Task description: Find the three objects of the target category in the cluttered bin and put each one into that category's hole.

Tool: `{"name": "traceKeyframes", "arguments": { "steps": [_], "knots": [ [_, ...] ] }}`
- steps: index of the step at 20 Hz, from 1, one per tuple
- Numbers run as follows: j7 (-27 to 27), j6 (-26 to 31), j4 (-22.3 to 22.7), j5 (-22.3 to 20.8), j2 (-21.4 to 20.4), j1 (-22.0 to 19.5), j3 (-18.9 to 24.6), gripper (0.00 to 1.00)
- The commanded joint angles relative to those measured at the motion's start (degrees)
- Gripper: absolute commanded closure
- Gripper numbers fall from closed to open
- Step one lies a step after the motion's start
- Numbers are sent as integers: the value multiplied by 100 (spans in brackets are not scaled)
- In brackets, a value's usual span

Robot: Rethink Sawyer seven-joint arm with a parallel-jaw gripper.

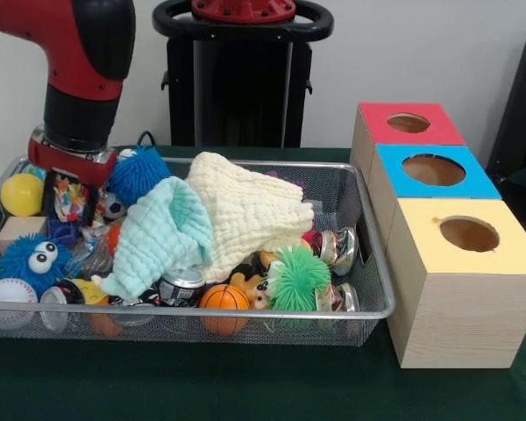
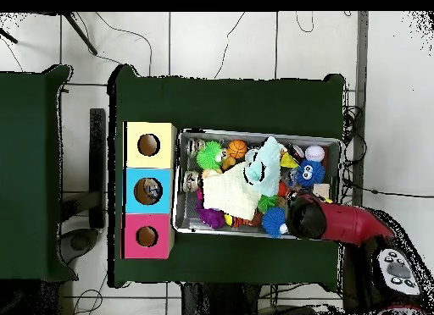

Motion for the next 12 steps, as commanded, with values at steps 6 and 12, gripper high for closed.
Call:
{"name": "traceKeyframes", "arguments": {
  "steps": [6, 12],
  "knots": [
    [306, -451, -382, -153, 506, 371, 469, 0],
    [304, -447, -447, -159, 499, 431, 386, 0]
  ]
}}
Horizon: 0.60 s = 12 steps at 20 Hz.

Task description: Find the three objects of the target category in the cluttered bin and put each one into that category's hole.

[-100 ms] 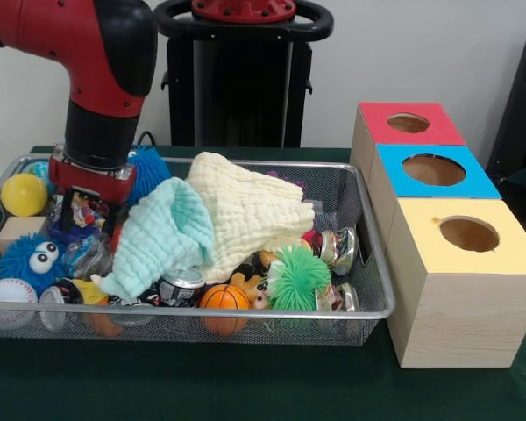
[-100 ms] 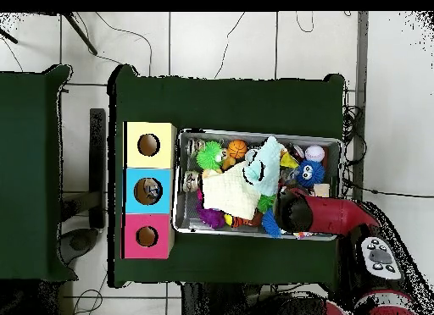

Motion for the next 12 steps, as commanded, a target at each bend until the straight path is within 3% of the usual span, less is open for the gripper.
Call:
{"name": "traceKeyframes", "arguments": {
  "steps": [1, 6, 12],
  "knots": [
    [296, -260, -285, -169, 320, 95, 373, 0],
    [277, -364, -335, -221, 344, 73, 362, 0],
    [118, 139, 424, 43, -659, -30, 695, 0]
  ]
}}
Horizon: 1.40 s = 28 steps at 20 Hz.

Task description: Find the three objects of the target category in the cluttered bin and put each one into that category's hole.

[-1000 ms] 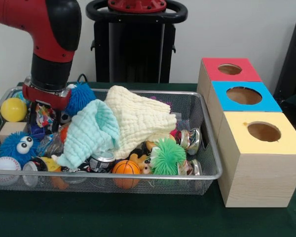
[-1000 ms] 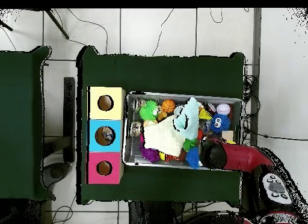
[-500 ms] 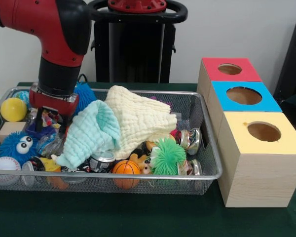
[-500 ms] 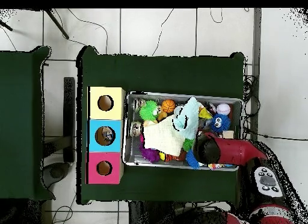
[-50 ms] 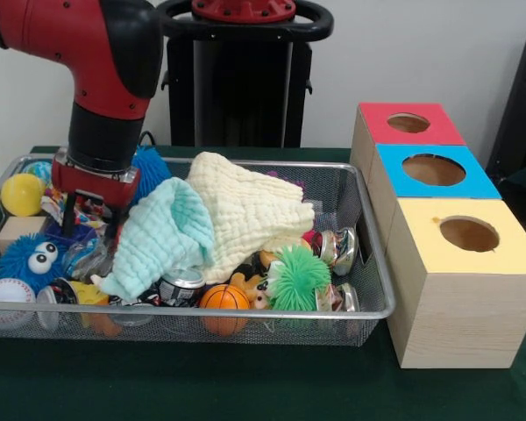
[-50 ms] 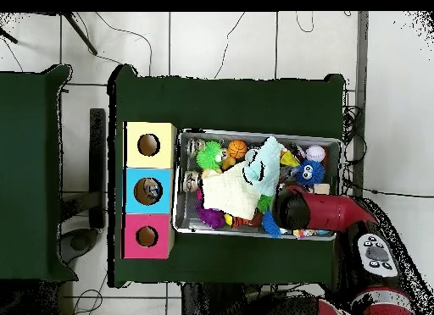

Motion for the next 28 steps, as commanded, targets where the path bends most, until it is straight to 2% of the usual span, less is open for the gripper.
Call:
{"name": "traceKeyframes", "arguments": {
  "steps": [1, 6, 9, 13, 18, 22, 28],
  "knots": [
    [70, 235, 524, 77, -703, -103, 731, 0],
    [-98, 541, 920, 204, -1262, -291, 1001, 0],
    [-19, 676, 925, 284, -1463, -272, 978, 0],
    [259, 315, 503, 228, -888, -217, 910, 0],
    [595, 168, -69, 246, -352, 134, 587, 0],
    [815, -54, -217, 244, -113, 348, 351, 0],
    [878, 254, -608, 428, 135, 622, 183, 0]
  ]
}}
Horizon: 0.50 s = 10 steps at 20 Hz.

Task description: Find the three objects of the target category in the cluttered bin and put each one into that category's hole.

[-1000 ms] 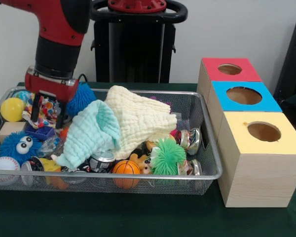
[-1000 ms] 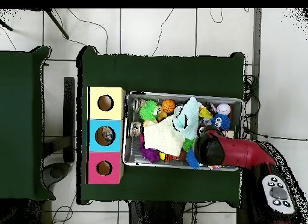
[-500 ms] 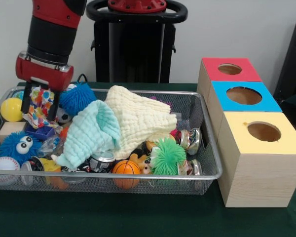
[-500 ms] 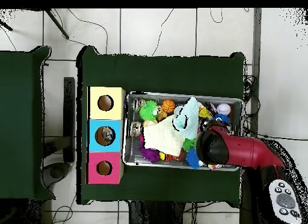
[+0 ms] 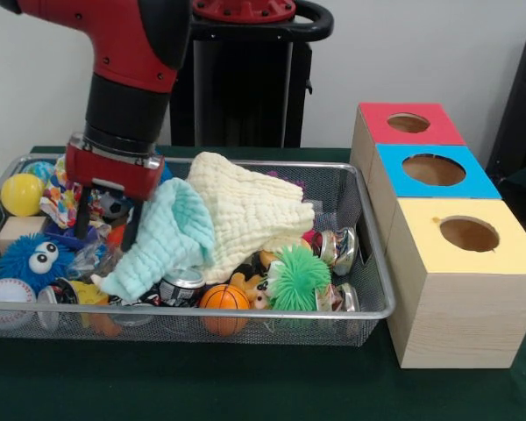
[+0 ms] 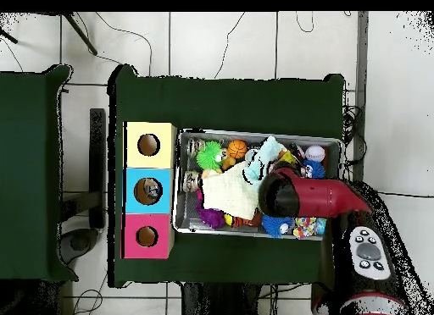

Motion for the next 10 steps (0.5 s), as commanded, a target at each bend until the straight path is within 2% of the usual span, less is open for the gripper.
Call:
{"name": "traceKeyframes", "arguments": {
  "steps": [1, 3, 7, 10],
  "knots": [
    [880, 265, -478, 295, 580, 276, -66, 0],
    [859, 265, -546, 284, 664, 263, -172, 0],
    [493, 285, -764, 100, 914, 33, -219, 0],
    [359, 455, -756, 0, 836, 20, -394, 0]
  ]
}}
